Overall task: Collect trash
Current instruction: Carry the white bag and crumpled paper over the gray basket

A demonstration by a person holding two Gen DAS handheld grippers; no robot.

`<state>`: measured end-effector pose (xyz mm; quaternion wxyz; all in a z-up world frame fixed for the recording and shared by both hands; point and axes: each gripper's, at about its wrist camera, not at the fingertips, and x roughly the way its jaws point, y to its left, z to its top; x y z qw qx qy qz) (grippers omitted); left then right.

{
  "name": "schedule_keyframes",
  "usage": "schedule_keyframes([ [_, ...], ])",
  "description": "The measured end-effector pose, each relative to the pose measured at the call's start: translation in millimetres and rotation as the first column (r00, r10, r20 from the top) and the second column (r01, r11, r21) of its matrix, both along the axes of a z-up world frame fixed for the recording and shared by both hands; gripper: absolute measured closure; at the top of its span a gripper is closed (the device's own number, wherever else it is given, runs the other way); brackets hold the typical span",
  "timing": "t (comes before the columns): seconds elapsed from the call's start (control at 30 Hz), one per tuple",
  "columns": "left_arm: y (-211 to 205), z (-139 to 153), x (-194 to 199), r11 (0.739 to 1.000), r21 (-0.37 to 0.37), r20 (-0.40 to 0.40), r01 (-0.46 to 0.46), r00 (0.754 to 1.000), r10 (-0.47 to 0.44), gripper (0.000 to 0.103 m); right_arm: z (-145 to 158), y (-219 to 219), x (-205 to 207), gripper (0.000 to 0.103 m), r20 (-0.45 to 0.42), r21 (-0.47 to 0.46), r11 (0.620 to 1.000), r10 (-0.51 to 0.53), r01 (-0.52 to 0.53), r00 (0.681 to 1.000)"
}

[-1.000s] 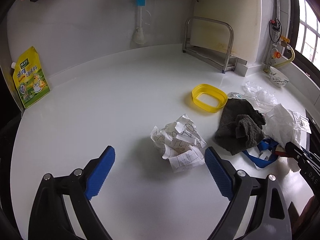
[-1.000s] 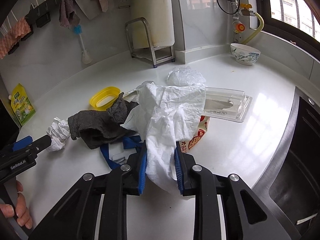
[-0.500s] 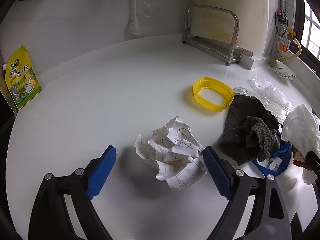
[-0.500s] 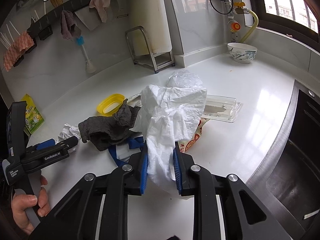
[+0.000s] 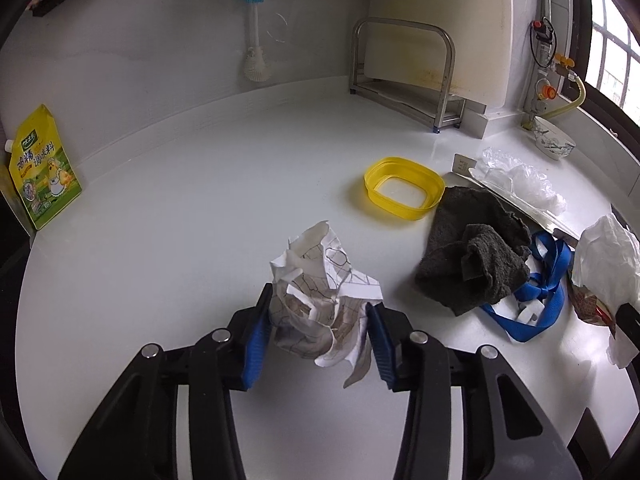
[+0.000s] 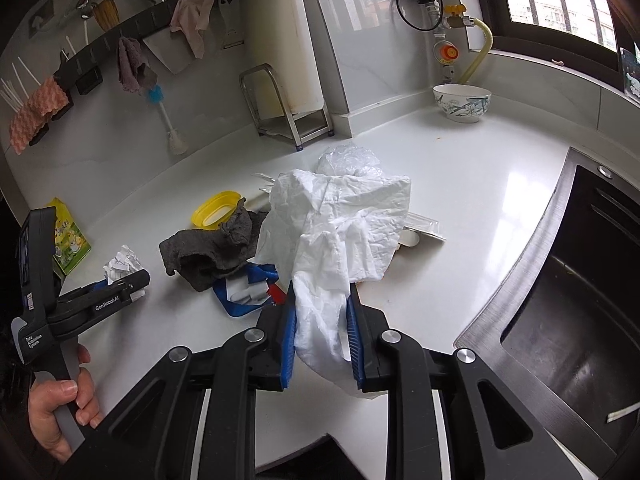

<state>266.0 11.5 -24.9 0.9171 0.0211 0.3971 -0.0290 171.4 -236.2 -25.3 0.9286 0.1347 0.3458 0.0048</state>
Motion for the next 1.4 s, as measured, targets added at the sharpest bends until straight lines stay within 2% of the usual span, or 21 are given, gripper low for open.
schedule_keyframes([
  [0.27,-3,16,-32,0.999,0.024,0.033,0.03,0.999,-0.031,0.059,19,-9,-25,0.082,0.038,0.033,0.999,-0.016,0.014,0.999],
  [0.43,-5,24,-53,0.999,0.024,0.043,0.041,0.998,-0.042,0.06,40,-6,-41,0.082,0.079,0.025,1.0,-0.014,0.012,0.997],
  [0.57,-6,31,-74,0.998,0.016,0.055,0.053,0.997,-0.054,0.06,46,0,-59,0.082,0.08,0.01,1.0,-0.006,0.005,0.997],
  [0.87,-21,36,-135,0.994,0.011,0.07,0.104,0.992,-0.105,0.059,26,8,-112,0.082,0.025,0.007,1.0,-0.009,0.009,1.0],
  [1.4,-52,13,-231,0.976,-0.007,0.01,0.217,0.976,-0.217,0.059,0,3,-200,0.082,-0.022,0.0,0.999,-0.036,0.036,0.999],
])
